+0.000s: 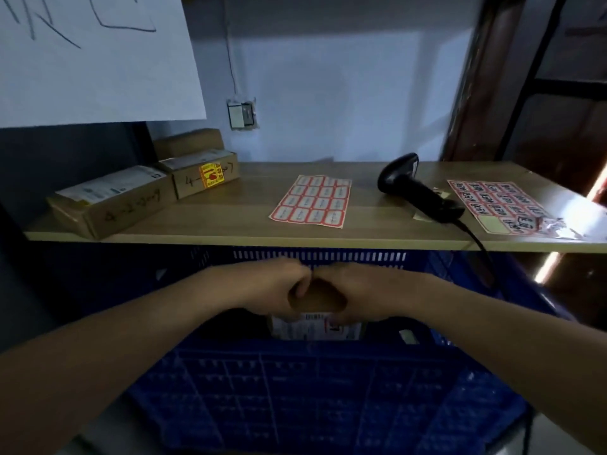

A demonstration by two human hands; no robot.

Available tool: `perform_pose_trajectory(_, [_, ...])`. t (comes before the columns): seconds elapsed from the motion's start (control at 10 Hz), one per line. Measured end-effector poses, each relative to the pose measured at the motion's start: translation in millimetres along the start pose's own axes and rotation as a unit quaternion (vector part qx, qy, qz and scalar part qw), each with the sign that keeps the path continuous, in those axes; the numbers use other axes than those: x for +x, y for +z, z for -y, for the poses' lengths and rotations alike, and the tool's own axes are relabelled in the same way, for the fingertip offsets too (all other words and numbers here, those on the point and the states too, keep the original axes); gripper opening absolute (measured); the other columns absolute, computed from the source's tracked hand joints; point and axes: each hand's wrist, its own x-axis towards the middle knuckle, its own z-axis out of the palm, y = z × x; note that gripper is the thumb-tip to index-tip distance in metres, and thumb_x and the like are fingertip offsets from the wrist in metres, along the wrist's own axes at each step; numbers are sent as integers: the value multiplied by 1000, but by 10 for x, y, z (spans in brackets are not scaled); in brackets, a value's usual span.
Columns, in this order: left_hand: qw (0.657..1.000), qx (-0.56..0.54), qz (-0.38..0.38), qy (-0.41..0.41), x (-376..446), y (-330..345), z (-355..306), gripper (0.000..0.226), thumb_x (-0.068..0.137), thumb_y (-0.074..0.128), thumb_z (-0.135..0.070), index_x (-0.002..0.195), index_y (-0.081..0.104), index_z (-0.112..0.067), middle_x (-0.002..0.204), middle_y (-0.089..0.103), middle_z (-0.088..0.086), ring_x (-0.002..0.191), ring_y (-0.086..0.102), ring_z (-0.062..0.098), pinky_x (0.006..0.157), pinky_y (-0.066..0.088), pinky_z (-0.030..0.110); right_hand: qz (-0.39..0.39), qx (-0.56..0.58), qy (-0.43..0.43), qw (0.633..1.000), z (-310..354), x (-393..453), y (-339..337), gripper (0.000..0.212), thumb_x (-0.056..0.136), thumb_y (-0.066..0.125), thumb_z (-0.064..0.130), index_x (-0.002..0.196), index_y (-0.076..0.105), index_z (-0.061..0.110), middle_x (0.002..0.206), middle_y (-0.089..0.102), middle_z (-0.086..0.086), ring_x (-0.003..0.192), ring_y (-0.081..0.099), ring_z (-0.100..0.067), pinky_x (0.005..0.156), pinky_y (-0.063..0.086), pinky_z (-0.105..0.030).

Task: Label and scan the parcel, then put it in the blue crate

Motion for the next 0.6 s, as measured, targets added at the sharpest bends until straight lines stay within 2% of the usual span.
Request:
perform_pose_trajectory(0.1, [999, 16, 34, 20, 198, 177, 49, 27, 75, 74, -30, 82, 49, -25, 94, 54, -3, 83, 55, 17, 67, 48, 32, 25, -105, 13, 994, -73, 167, 160, 67, 77, 73, 42, 136, 45, 25, 134, 53, 0, 117, 52, -23, 95, 43, -31])
perform_pose_trajectory(0.2, [996, 73, 56, 20, 372, 293, 100, 24, 76, 73, -31, 87, 57, -18, 97, 59, 4, 86, 58, 23, 70, 48, 33, 80, -183, 37, 979, -93, 346, 263, 61, 78, 71, 46, 130, 56, 17, 127, 61, -5, 109, 58, -25, 97, 47, -38])
perform_pose_trajectory(0.3, [989, 124, 80, 13, 519, 363, 98, 25, 81, 70, -29, 97, 64, -10, 98, 65, 8, 83, 60, 23, 66, 45, 31, 132, -174, 56, 974, -109, 450, 343, 53, 85, 67, 41, 127, 59, 10, 123, 64, -8, 105, 61, -26, 94, 50, -38])
perform_pose_trajectory(0.4, [990, 112, 90, -5, 635, 447, 89, 20, 89, 62, -23, 98, 65, -5, 96, 65, 13, 76, 56, 20, 64, 45, 32, 158, -172, 73, 970, -124, 487, 372, 44, 92, 62, 32, 129, 58, 8, 123, 64, -9, 105, 61, -26, 88, 48, -31])
perform_pose_trajectory(0.5, [991, 115, 59, -23, 706, 455, 98, 17, 93, 55, -16, 102, 66, -6, 101, 66, 12, 78, 58, 21, 65, 45, 30, 132, -157, 82, 975, -179, 486, 337, 33, 98, 52, 24, 127, 58, 10, 124, 63, -8, 102, 60, -26, 78, 39, -27])
perform_pose_trajectory(0.6, [994, 97, 49, -8, 628, 317, 70, 20, 96, 53, -24, 88, 65, -11, 86, 64, 8, 71, 56, 18, 63, 42, 28, 67, -122, 54, 989, -177, 341, 202, 28, 97, 51, 31, 110, 66, 11, 104, 67, -8, 78, 54, -19, 71, 41, -28])
